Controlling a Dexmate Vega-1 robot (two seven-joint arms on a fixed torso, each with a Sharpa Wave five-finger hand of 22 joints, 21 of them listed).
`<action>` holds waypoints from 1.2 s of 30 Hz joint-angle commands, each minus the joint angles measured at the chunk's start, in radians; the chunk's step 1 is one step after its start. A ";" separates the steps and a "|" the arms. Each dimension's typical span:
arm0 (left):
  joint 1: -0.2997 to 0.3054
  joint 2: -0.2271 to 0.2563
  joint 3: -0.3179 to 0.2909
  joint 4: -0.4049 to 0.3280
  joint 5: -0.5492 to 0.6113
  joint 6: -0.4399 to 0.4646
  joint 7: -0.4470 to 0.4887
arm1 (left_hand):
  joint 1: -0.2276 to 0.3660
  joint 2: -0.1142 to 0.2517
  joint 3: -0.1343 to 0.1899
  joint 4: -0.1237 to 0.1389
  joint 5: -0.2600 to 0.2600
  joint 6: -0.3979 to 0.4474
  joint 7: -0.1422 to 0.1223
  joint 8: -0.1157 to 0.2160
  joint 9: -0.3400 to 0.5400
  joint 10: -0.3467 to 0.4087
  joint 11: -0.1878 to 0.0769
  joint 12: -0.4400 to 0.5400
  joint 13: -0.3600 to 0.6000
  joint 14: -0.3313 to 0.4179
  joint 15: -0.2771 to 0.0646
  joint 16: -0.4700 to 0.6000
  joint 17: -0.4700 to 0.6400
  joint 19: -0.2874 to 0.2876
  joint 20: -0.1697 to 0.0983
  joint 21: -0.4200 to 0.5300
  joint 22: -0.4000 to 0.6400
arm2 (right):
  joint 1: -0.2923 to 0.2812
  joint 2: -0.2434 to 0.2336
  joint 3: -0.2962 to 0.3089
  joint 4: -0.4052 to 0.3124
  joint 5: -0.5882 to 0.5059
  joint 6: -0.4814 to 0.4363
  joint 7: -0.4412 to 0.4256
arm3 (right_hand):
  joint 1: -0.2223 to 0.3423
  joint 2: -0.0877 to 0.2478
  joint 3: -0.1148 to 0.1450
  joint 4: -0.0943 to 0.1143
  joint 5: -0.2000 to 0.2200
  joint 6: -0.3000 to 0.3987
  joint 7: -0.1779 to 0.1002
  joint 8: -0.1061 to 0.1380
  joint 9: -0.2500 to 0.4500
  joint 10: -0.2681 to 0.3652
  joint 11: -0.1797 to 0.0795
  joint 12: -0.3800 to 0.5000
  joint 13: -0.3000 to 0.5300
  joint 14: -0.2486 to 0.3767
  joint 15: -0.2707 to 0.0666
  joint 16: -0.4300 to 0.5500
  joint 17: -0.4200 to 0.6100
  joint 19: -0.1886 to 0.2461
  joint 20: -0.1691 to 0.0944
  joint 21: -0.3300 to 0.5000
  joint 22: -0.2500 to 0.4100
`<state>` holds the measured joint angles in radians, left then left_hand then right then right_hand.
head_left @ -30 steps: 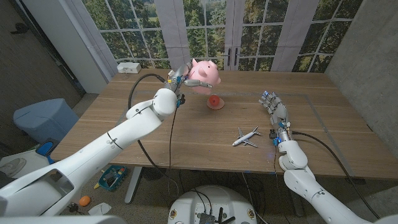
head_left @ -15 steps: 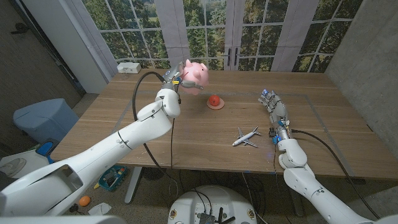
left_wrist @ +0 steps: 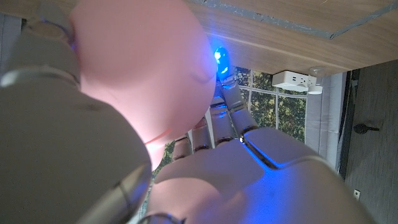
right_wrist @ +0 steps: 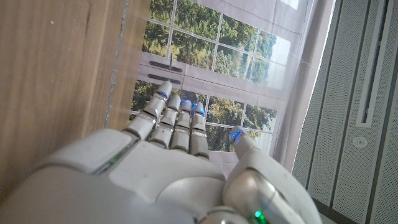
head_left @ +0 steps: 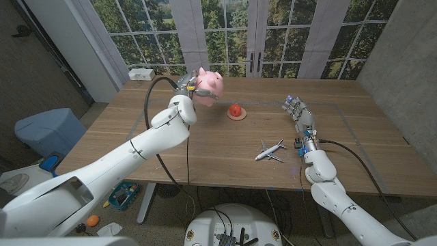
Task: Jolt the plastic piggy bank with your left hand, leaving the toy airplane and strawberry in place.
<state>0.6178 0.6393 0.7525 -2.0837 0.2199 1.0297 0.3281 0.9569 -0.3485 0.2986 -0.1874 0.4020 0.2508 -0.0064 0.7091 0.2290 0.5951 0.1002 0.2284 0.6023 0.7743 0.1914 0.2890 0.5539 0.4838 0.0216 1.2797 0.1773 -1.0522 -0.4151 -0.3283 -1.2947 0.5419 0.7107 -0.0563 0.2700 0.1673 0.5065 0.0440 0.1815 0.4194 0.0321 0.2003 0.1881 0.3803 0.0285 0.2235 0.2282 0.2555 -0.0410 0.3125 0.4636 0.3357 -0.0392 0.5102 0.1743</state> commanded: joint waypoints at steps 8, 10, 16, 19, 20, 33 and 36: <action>-0.188 0.085 0.098 -0.037 -0.171 0.220 -0.210 | 0.348 0.344 0.144 0.014 0.006 0.581 -0.064 0.016 0.064 0.524 -0.289 -0.004 0.077 0.415 -0.433 0.006 0.004 -0.058 -0.158 0.006 0.002 | 0.000 -0.010 -0.015 -0.027 -0.032 -0.021 -0.014 | -0.009 0.015 0.001 -0.007 -0.003 -0.002 0.001 -0.002 0.004 -0.001 0.003 -0.003 0.001 -0.010 -0.007 0.006 0.002 0.003 -0.010 -0.003 0.003; -0.212 0.094 0.119 -0.041 -0.190 0.244 -0.225 | 0.349 0.343 0.144 0.014 0.006 0.581 -0.063 0.016 0.064 0.524 -0.289 -0.004 0.077 0.413 -0.433 0.005 0.003 -0.058 -0.158 0.006 0.001 | -0.003 -0.010 -0.014 -0.030 -0.032 -0.019 -0.017 | -0.009 0.015 0.001 -0.007 -0.003 -0.002 0.001 -0.002 0.004 0.000 0.004 -0.003 0.001 -0.010 -0.007 0.006 0.002 0.003 -0.010 -0.003 0.003; -0.303 0.112 0.196 -0.042 -0.253 0.324 -0.275 | 0.349 0.344 0.145 0.014 0.006 0.578 -0.059 0.014 0.064 0.521 -0.288 -0.007 0.076 0.412 -0.433 0.003 0.004 -0.060 -0.158 0.006 0.001 | -0.008 -0.012 -0.013 -0.035 -0.030 -0.018 -0.018 | -0.009 0.015 0.001 -0.007 -0.003 -0.002 0.001 -0.002 0.004 -0.001 0.003 -0.003 0.001 -0.011 -0.005 0.006 0.002 0.003 -0.010 -0.004 0.004; -0.351 0.115 0.236 -0.035 -0.290 0.362 -0.297 | 0.349 0.344 0.145 0.014 0.006 0.576 -0.061 0.013 0.064 0.520 -0.289 -0.008 0.076 0.411 -0.433 0.003 0.004 -0.061 -0.158 0.006 0.001 | -0.008 -0.014 -0.014 -0.036 -0.030 -0.019 -0.014 | -0.009 0.015 0.001 -0.007 -0.003 -0.002 0.001 -0.002 0.004 -0.001 0.002 -0.003 0.001 -0.011 -0.004 0.006 0.002 0.003 -0.010 -0.005 0.004; -0.368 0.120 0.251 -0.033 -0.304 0.366 -0.305 | 0.349 0.344 0.145 0.014 0.006 0.576 -0.061 0.013 0.064 0.519 -0.288 -0.009 0.075 0.411 -0.433 0.003 0.004 -0.061 -0.158 0.006 0.001 | -0.009 -0.014 -0.014 -0.036 -0.030 -0.018 -0.015 | -0.009 0.016 0.001 -0.008 -0.003 -0.002 0.001 -0.002 0.004 -0.001 0.002 -0.003 0.001 -0.011 -0.004 0.006 0.002 0.003 -0.010 -0.005 0.004; -0.666 0.154 0.539 0.044 -0.662 0.366 -0.184 | 0.350 0.347 0.146 0.015 0.004 0.564 -0.063 0.002 0.059 0.507 -0.288 -0.016 0.070 0.403 -0.433 -0.005 0.001 -0.066 -0.158 0.006 0.001 | -0.017 -0.012 -0.011 -0.038 -0.025 -0.015 -0.018 | -0.009 0.015 0.001 -0.008 -0.003 -0.002 0.001 -0.002 0.004 0.000 0.003 -0.003 0.001 -0.011 -0.005 0.006 0.002 0.004 -0.010 -0.008 0.004; -0.720 0.144 0.599 0.068 -0.750 0.366 -0.114 | 0.351 0.346 0.145 0.014 0.002 0.563 -0.062 0.000 0.058 0.503 -0.289 -0.019 0.068 0.398 -0.434 -0.009 -0.002 -0.068 -0.158 0.006 0.001 | -0.018 -0.013 -0.011 -0.038 -0.027 -0.014 -0.019 | -0.009 0.015 0.001 -0.008 -0.003 -0.002 0.001 -0.002 0.004 -0.001 0.004 -0.004 0.001 -0.010 -0.004 0.006 0.001 0.004 -0.010 -0.008 0.004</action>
<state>0.1532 0.7757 1.0999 -2.0894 -0.2477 1.3715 0.0879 0.9569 -0.3485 0.2986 -0.1874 0.4031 0.2542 -0.0031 0.7089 0.2290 0.6062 0.1036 0.2126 0.6027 0.7811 0.1913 0.2828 0.5512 0.4828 0.0191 1.2796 0.1773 -1.0643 -0.4284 -0.3412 -1.3308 0.5122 0.6924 -0.0721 0.2699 0.1673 0.5038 0.0412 0.1815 0.4194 0.0321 0.2003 0.1882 0.3803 0.0285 0.2235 0.2281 0.2428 -0.0394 0.3125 0.4638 0.3356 -0.0393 0.5026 0.1743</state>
